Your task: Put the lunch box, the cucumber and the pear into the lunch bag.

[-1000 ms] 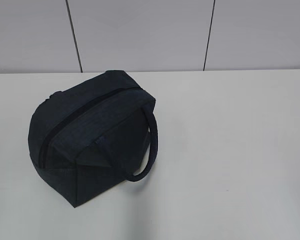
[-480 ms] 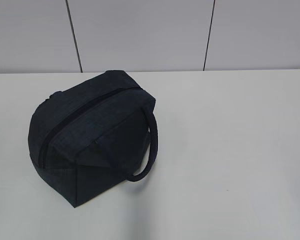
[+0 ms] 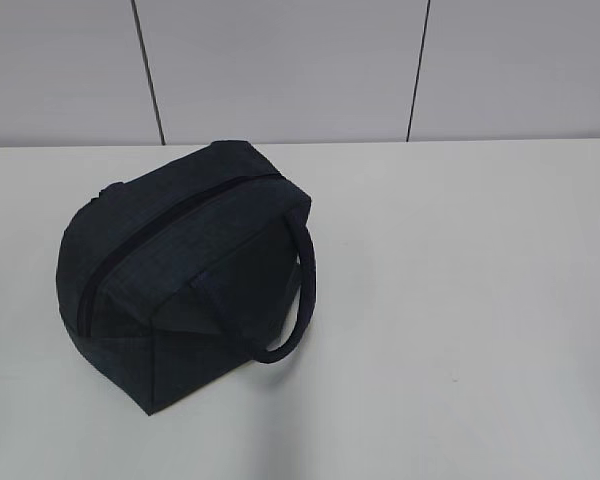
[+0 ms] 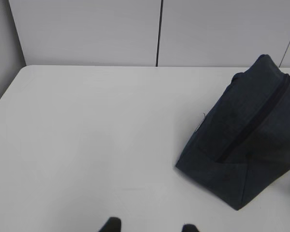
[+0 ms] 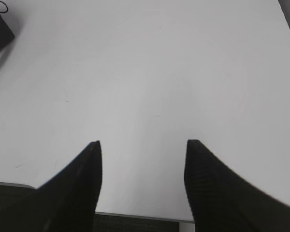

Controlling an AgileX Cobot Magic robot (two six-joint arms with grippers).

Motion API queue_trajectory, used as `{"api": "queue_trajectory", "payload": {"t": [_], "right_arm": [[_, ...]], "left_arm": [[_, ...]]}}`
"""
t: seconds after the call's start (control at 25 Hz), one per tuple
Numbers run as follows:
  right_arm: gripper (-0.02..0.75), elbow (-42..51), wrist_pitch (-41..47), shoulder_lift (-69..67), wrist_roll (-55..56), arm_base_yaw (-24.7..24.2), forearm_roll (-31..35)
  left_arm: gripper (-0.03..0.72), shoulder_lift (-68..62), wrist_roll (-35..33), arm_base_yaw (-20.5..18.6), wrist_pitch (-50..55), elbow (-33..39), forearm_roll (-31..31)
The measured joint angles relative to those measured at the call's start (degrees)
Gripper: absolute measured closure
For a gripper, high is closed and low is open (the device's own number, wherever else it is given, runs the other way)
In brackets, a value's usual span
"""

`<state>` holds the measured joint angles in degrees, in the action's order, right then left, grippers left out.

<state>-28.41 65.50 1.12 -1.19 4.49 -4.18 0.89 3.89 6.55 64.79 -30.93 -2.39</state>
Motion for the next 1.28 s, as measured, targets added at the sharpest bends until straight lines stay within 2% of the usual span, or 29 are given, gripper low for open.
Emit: {"api": "queue_trajectory", "payload": {"t": [1.28], "right_arm": [[0.313, 0.0, 0.0, 0.0, -0.13, 0.0, 0.0]], "left_arm": [[0.449, 0.0, 0.0, 0.0, 0.0, 0.0, 0.0]]}}
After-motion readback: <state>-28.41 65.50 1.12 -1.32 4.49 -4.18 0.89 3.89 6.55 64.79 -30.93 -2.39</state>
